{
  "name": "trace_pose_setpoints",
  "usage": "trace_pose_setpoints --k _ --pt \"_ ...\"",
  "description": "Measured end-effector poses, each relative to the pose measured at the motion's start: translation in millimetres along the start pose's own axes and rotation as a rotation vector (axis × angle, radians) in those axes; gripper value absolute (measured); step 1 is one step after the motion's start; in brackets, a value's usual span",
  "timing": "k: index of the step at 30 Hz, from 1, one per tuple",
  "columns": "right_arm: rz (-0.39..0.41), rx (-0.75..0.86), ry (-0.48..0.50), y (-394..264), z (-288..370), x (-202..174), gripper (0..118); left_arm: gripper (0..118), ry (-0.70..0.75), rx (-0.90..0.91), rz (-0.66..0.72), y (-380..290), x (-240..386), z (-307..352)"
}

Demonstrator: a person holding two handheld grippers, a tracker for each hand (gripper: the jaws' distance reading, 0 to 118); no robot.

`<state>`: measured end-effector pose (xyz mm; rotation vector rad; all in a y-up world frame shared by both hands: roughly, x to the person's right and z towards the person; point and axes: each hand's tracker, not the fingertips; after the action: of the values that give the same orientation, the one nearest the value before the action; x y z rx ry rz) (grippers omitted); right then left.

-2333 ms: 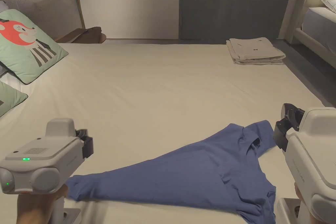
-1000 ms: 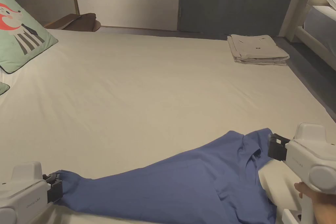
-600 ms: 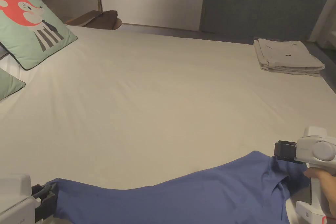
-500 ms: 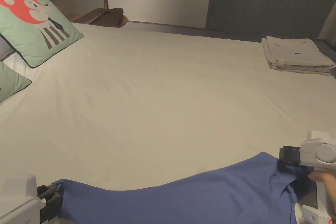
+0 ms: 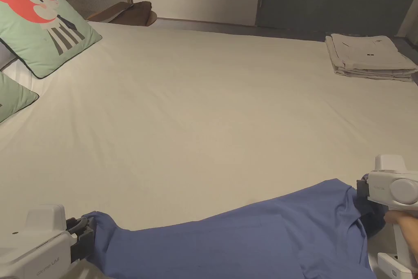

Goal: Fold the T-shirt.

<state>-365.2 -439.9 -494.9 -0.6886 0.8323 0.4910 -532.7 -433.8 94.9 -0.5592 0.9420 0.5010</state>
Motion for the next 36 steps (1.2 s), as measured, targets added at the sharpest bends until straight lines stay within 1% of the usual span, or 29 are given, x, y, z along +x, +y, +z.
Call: trace_pose_setpoints --k 1,3,8,11,13,16,19,24,26,28,29,31,36 --pt "0.016 0.022 -0.001 0.9 6.7 -0.2 6 4 -0.003 0.004 0.0 0.7 1.4 1.5" --pt "0.013 0.061 0.0 3.5 22.7 3.3 6 4 -0.011 0.013 0.004 2.6 4.4 4.9" --pt "-0.063 0.211 0.052 19.2 76.6 11.7 5 4 -0.043 0.058 0.069 19.0 8.6 13.9" --pt "-0.063 0.303 0.07 39.4 104.5 14.8 5 4 -0.058 0.111 0.076 41.3 13.1 21.7" --pt "-0.087 0.385 0.088 54.8 133.5 14.0 5 4 -0.065 0.164 0.066 61.5 15.6 28.3" --pt "-0.094 0.514 0.067 79.3 167.3 16.3 5 4 -0.079 0.239 0.07 94.1 21.5 41.5" --pt "-0.116 0.559 0.074 111.8 188.0 27.2 5 4 -0.075 0.296 0.069 130.1 22.3 48.8" --pt "-0.179 0.676 0.03 165.0 209.3 45.7 5 4 -0.037 0.396 0.084 204.7 18.4 48.8" --pt "-0.237 0.706 0.018 184.1 213.1 54.7 5 4 0.001 0.435 0.101 236.7 13.3 43.6" --pt "-0.265 0.724 0.01 201.9 215.2 61.5 5 4 0.045 0.461 0.1 267.6 9.0 38.1" --pt "-0.27 0.737 0.005 205.6 219.3 63.3 5 4 0.068 0.478 0.099 278.8 7.1 35.6" --pt "-0.317 0.755 -0.002 216.7 219.9 70.3 5 4 0.08 0.489 0.128 302.7 0.9 28.3" --pt "-0.361 0.772 -0.009 234.5 213.8 77.4 5 4 0.126 0.518 0.141 340.0 -0.2 11.8"
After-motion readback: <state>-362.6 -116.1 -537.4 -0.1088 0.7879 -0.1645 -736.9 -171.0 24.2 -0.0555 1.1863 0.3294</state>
